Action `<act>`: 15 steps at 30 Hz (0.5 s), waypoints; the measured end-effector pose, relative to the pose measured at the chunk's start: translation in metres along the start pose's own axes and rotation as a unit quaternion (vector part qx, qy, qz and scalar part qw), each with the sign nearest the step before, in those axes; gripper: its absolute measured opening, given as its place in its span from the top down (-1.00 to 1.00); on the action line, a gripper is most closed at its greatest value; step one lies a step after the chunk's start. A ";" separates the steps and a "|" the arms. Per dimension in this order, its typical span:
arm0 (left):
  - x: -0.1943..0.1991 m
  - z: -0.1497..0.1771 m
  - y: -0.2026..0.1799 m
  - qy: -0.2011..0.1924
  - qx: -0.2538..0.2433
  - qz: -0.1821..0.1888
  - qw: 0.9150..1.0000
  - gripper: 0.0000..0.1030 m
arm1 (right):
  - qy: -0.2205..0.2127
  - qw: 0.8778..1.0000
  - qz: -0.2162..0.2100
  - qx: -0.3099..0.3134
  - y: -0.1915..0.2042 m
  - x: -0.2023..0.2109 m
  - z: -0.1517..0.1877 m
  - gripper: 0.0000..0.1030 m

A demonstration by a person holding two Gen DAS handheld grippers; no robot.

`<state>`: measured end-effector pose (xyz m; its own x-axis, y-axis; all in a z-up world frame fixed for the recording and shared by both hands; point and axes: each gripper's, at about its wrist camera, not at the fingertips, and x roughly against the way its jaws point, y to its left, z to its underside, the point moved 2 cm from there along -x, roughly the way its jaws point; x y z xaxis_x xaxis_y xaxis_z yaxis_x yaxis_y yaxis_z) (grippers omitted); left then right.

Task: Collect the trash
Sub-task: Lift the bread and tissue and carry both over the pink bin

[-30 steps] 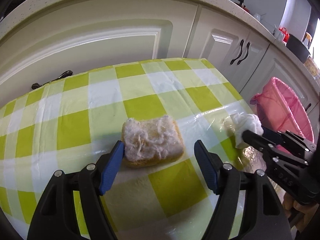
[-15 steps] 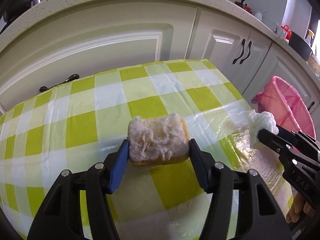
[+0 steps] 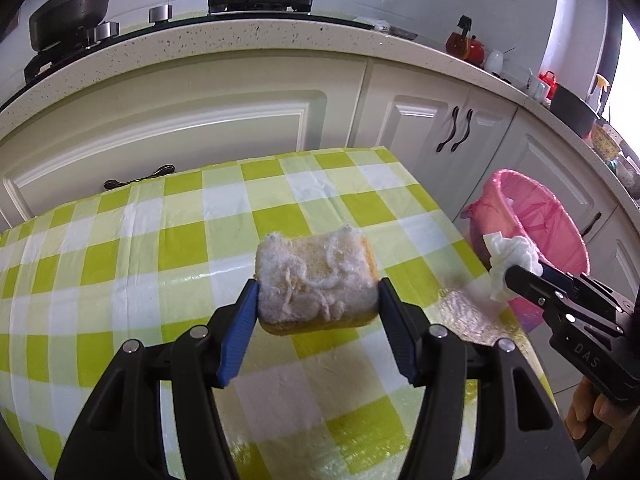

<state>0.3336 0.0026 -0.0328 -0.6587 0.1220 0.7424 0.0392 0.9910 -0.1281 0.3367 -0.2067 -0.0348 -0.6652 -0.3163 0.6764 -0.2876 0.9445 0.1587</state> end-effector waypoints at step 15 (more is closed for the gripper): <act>0.058 0.014 -0.066 -0.039 -0.026 0.049 0.998 -0.12 | -0.022 0.999 0.015 -0.027 -0.036 0.077 0.038 0.33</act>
<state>0.2826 -0.0569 0.0092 -0.7055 0.2162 0.6749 0.1435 0.9762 -0.1627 0.2695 -0.2679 -0.0163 -0.7032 -0.2901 0.6491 -0.2303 0.9567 0.1782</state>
